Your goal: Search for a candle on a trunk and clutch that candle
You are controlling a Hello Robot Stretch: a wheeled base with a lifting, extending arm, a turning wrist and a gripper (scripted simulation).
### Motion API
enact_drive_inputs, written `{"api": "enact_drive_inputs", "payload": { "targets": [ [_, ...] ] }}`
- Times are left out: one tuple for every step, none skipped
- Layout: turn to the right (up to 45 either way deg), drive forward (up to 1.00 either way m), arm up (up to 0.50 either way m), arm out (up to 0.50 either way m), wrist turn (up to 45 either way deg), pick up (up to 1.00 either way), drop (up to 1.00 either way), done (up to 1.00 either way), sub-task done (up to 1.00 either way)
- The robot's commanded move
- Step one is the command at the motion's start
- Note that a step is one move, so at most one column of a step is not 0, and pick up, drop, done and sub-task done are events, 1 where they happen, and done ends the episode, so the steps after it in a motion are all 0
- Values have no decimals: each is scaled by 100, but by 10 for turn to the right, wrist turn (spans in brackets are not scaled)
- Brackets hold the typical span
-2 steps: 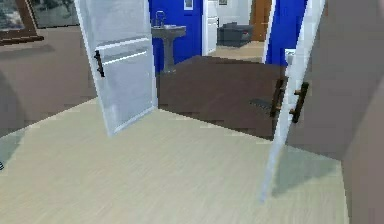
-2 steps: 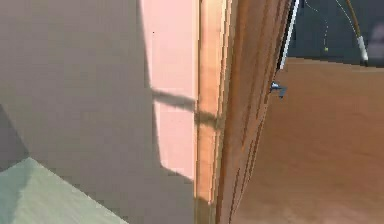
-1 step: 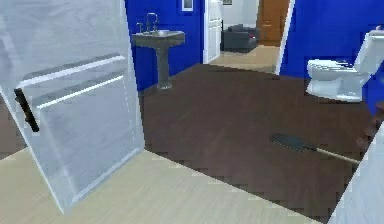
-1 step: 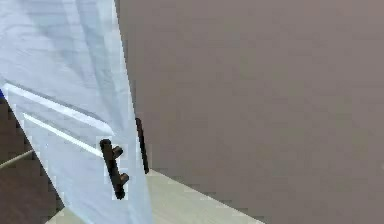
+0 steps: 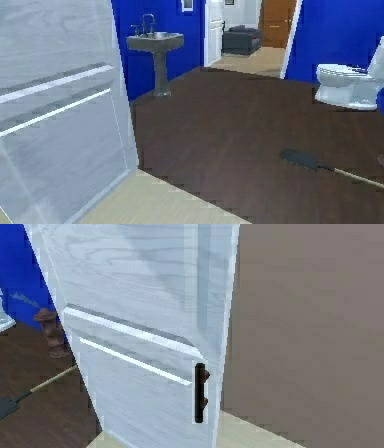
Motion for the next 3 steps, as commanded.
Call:
{"api": "enact_drive_inputs", "payload": {
  "targets": [
    [120,0,0,0,0,0,0,0,0],
    [0,100,0,0,0,0,0,0,0],
    [60,0,0,0,0,0,0,0,0]
  ]
}}
